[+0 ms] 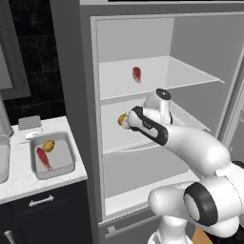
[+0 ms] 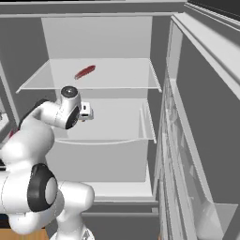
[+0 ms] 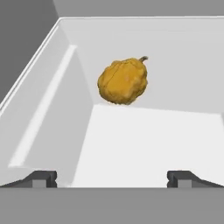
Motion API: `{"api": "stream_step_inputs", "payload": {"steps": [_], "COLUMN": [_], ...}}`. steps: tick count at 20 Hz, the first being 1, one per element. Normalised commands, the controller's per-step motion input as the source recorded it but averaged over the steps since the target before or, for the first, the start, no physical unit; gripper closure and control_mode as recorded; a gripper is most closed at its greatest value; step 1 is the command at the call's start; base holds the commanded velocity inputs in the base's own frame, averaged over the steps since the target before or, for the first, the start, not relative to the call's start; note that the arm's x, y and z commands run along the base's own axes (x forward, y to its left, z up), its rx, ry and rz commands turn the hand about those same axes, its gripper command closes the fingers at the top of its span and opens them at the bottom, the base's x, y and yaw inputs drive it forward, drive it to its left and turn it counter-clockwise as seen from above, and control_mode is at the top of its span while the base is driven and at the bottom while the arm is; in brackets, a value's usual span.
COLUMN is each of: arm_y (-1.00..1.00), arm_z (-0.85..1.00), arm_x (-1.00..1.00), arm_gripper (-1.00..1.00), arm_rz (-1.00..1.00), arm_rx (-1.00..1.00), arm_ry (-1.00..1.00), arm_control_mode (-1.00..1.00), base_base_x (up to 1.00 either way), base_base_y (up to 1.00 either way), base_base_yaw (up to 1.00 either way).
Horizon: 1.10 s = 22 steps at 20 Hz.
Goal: Place one squash and one steak in each tupperware on the nearby counter, to pack two identical lunches.
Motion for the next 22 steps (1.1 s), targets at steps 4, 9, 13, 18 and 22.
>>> {"api": "stream_step_inputs", "payload": {"steps": [4,9,13,18,22], "arm_y": [0.23,0.27,0.22,0.03,0.00], "arm_z": [-0.30,-0.05,-0.01,-0.04,-0.27], "arm_x": [0.60,0.57,0.72,0.50,0.45], "arm_gripper": [-1.00,-1.00,-1.00,-1.00,-1.00], "arm_rz": [-0.08,-0.07,-0.06,-0.03,-0.04], "arm_rx": [0.00,0.00,0.00,0.00,0.00], "arm_ry": [0.03,0.03,0.00,-0.01,0.00], "arm_control_mode": [-1.00,-1.00,-1.00,-1.00,-1.00], "base_base_x": [0.00,0.00,0.00,0.00,0.00], "base_base_y": [0.00,0.00,0.00,0.00,0.00], "base_base_yaw": [0.00,0.00,0.00,0.00,0.00]}}
